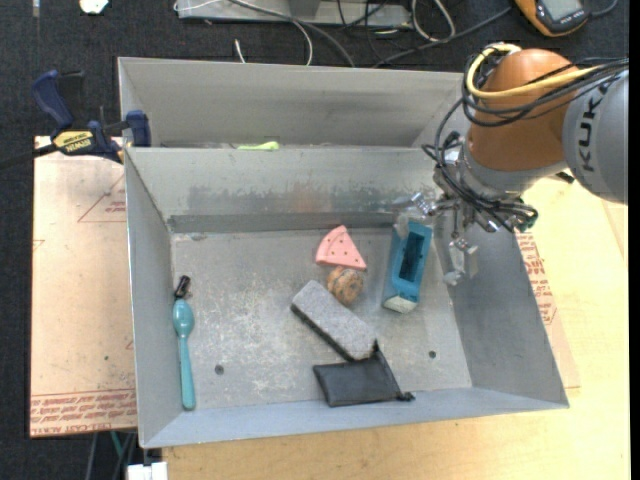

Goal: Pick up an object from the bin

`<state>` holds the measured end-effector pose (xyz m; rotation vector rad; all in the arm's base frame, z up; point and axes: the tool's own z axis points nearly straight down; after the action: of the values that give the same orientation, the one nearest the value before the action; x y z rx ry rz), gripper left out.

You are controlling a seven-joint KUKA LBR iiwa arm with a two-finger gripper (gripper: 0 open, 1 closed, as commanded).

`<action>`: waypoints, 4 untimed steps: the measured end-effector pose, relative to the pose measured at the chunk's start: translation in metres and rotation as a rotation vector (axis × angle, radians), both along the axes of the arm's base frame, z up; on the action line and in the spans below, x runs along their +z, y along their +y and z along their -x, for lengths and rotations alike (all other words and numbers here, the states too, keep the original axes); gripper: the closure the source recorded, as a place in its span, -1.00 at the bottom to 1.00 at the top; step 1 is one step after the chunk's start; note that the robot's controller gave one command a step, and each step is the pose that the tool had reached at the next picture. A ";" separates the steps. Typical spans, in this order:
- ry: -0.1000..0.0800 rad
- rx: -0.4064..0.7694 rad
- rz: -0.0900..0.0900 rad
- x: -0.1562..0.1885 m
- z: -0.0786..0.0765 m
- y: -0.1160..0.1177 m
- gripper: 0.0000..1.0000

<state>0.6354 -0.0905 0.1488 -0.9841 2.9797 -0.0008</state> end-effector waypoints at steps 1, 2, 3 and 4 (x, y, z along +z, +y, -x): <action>-0.003 0.125 -0.001 -0.008 -0.012 0.005 -1.00; -0.012 0.558 0.000 -0.060 -0.019 -0.004 -1.00; -0.012 0.470 -0.001 -0.077 -0.021 0.000 1.00; -0.012 0.469 -0.001 -0.077 -0.021 0.000 1.00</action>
Offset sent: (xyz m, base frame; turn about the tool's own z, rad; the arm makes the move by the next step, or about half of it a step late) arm 0.0200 -0.0109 -0.0788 -0.6180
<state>0.6561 -0.0907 0.0723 -1.6434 2.6594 -0.0039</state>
